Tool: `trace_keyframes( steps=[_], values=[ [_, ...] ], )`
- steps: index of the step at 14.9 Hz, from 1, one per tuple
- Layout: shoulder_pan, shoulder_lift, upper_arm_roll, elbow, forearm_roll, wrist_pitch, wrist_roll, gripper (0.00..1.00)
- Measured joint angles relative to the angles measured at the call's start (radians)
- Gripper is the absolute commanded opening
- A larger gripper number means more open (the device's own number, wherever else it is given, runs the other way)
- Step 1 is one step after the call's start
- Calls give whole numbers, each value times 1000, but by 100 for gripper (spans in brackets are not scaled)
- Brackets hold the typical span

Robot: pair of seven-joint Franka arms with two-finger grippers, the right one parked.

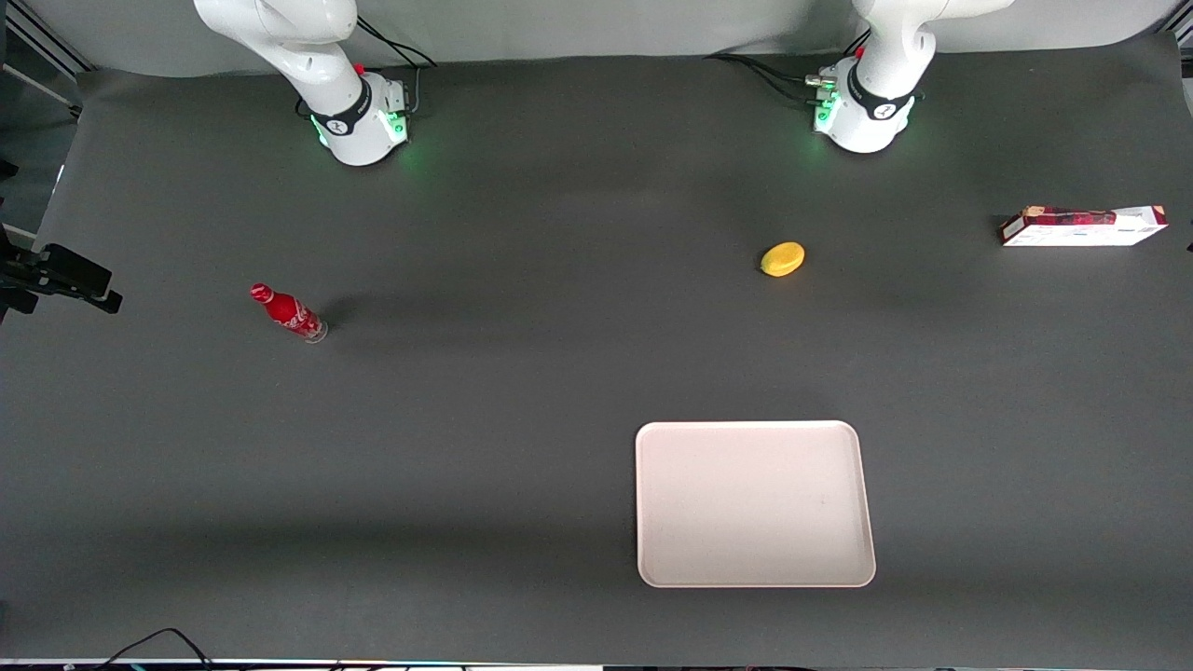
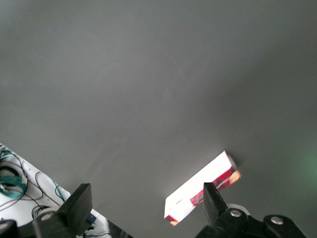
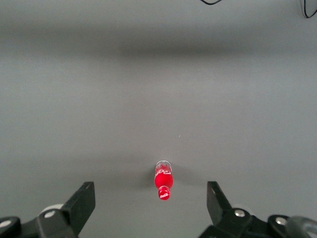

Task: Place red cookie box on tray
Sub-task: 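Move the left gripper down over the red cookie box, then close the left gripper on the end of the red cookie box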

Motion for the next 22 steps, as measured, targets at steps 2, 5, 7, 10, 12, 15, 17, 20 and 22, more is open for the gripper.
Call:
trace_keyframes(
  steps=[2,5,7,10,12,15,17,20,22],
  values=[
    [27,0,35,-52,0,34,144,100],
    [75,-4,52,-138,0,83,328,100],
    [110,-23,55,-241,0,187,422,100],
    [158,-65,73,-415,0,338,554,100],
    [176,-76,98,-493,2,403,640,100],
    [205,-68,160,-594,2,510,757,100],
    [223,-47,186,-632,3,549,803,100],
    [251,19,192,-644,3,572,846,100],
    [263,58,192,-645,3,574,852,100]
  ],
)
